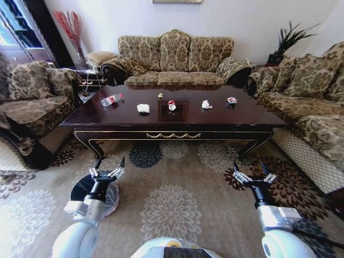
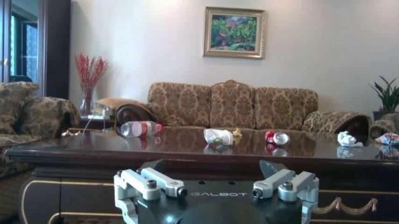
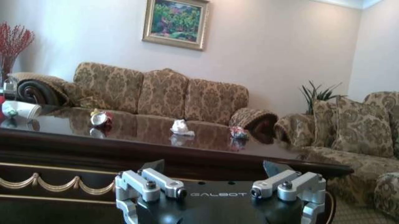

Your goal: Move to the front of the table and place the trash on the table into the trash bin.

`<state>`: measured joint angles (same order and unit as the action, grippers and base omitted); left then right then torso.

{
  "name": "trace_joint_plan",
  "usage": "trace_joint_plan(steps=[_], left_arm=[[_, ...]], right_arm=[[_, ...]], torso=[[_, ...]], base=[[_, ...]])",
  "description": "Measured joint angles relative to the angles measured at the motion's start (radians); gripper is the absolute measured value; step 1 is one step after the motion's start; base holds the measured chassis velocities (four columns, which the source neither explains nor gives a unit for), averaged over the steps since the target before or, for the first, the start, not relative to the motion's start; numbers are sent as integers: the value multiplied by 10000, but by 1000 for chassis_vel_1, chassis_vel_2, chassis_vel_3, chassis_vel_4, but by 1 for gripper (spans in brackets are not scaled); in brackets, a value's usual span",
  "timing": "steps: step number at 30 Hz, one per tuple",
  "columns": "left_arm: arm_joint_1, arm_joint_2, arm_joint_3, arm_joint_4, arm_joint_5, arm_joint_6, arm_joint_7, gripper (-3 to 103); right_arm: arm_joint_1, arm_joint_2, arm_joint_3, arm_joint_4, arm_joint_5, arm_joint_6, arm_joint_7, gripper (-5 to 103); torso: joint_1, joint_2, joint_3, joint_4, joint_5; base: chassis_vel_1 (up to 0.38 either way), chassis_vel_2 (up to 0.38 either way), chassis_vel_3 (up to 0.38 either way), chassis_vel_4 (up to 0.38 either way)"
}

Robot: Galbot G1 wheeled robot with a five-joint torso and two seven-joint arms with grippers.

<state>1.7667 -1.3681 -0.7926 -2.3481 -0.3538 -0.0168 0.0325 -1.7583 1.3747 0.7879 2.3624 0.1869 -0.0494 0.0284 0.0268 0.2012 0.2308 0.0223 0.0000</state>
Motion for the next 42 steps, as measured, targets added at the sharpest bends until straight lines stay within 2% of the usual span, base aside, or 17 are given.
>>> trace_joint_plan(steps=[22,39,42], left_arm=[[197,-98,-53,-88,17,-217,28,100],[412,-319,-63,-18,101,-437,42,100],[426,-338,-67,227,50,-469,44,100]], right_arm=[[-199,159,45,180,-391,-21,85,100],[-467,303,-75,253,-611,301,40,100],[-477,314,-84,192,-553,576,5,100]], torso=[[0,0,0,0,2],[0,0,0,0,2],[1,0,1,0,-3]], base=[[14,13,-15,-14],[237,247,-231,-240],[330,323,-331,-325]])
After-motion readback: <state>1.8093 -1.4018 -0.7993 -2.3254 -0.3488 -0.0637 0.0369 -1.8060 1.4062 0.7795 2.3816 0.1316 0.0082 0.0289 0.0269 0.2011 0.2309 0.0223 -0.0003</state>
